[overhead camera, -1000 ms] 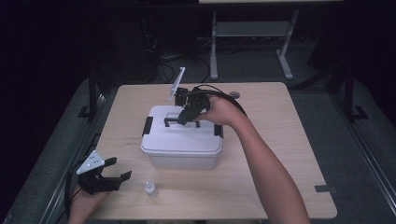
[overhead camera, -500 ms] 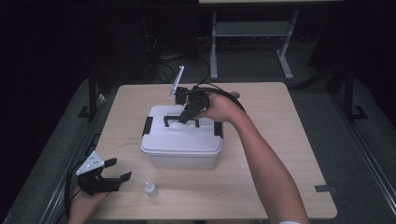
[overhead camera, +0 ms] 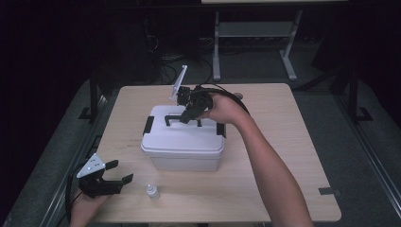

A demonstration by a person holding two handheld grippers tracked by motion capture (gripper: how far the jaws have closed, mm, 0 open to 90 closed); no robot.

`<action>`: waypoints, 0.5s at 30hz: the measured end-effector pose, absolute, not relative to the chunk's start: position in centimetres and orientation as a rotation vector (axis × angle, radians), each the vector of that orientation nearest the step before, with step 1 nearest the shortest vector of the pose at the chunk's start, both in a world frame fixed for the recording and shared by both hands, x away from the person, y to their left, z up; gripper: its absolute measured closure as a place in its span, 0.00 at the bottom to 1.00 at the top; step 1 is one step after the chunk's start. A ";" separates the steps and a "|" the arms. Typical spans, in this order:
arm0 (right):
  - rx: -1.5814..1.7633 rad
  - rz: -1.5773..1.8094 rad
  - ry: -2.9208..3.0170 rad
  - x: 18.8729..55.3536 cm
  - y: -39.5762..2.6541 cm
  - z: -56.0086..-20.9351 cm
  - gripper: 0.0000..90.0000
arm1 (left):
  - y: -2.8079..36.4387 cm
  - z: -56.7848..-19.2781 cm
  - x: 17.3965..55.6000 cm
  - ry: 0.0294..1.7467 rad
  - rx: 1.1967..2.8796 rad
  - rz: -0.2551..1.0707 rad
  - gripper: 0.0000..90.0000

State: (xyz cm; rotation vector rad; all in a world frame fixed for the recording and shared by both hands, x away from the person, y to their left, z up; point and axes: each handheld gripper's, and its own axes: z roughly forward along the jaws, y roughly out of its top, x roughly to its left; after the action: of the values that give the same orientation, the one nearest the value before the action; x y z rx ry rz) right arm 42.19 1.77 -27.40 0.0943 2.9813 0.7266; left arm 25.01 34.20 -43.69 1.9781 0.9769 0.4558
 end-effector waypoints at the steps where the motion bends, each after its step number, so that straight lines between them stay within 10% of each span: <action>1: 0.096 0.732 2.978 42.1 1.7 -27.3 0.93 | 34.2 -43.7 25.0 0.975 1.980 0.456 0.18; 15: 0.081 0.799 2.938 41.2 0.8 -25.0 0.93 | 34.7 -43.7 25.0 1.002 1.968 0.455 0.18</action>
State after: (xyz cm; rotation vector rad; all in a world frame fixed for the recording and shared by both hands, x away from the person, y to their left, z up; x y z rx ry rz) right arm 41.21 0.84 -24.99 0.0806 2.9382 0.7993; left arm 24.97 34.67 -43.67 1.9678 1.0020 0.4549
